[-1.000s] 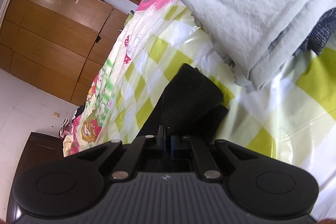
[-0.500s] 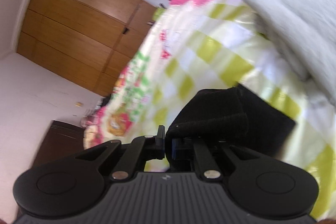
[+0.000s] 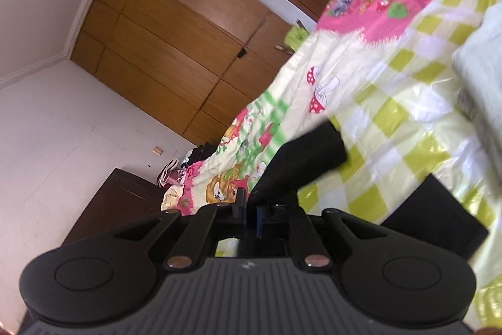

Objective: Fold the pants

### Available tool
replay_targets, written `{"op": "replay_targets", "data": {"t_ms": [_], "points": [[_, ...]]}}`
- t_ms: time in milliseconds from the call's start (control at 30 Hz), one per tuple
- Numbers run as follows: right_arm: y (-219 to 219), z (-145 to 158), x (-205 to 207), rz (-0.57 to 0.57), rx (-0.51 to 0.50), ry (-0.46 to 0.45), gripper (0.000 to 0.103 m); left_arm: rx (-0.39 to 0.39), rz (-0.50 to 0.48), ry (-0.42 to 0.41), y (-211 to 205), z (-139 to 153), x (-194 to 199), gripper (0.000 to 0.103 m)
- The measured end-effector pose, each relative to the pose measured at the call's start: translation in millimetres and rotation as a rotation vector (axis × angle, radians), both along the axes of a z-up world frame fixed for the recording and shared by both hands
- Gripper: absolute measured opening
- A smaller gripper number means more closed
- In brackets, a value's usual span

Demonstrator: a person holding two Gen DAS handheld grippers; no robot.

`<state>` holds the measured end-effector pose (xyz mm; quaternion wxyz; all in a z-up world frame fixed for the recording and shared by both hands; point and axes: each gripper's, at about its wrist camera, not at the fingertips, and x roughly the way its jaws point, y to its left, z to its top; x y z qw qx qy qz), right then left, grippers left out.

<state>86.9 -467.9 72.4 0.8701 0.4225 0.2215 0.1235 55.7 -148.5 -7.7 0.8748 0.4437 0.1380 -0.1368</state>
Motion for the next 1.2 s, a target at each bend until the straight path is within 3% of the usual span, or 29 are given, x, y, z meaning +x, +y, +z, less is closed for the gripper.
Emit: {"op": "replay_targets", "data": {"t_ms": [133,200,267,433,500,567,633,733,800,867,1000,1200], "points": [[-15.5,-82.6,0.3,-0.053,-0.027,0.249,0.010,0.143,-0.060,0.069,4.9,-40.3,-15.5,0.031],[-20.9,-106.2,-3.9,-0.101,-0.037,0.306,0.011,0.188,-0.092,0.087,4.1,-54.5,-26.9,0.031],[-28.8,-118.2,-8.6,-0.125,0.024,0.312,0.011,0.191,-0.098,0.087,3.3,-57.8,-33.3,0.030],[-37.1,-116.2,-2.6,-0.139,0.052,0.298,0.013,0.154,-0.081,0.110,5.1,-51.5,-25.1,0.030],[-38.1,-107.5,-4.9,-0.153,0.062,0.262,0.009,0.151,-0.085,0.108,6.8,-49.1,-25.1,0.030],[-38.8,-94.5,-8.8,-0.190,0.014,0.227,0.009,0.147,-0.089,0.105,4.6,-49.5,-29.2,0.030],[-42.1,-95.4,-7.6,-0.200,-0.029,0.263,0.013,0.146,-0.094,0.105,5.2,-50.3,-32.9,0.030],[-47.8,-108.7,-13.3,-0.213,-0.001,0.329,0.014,0.152,-0.104,0.102,7.6,-51.8,-33.7,0.030],[-52.3,-111.4,-26.9,-0.248,0.038,0.315,0.020,0.145,-0.104,0.105,9.4,-49.3,-35.7,0.031],[-57.4,-113.4,-40.0,-0.293,0.070,0.314,0.041,0.143,-0.107,0.103,10.5,-48.2,-36.6,0.031],[-62.2,-123.9,-42.8,-0.298,0.112,0.333,0.045,0.149,-0.112,0.098,10.0,-49.6,-34.2,0.031],[-52.4,-127.1,-13.0,-0.262,0.076,0.323,0.054,0.149,-0.109,0.102,9.2,-49.4,-33.2,0.031]]}}
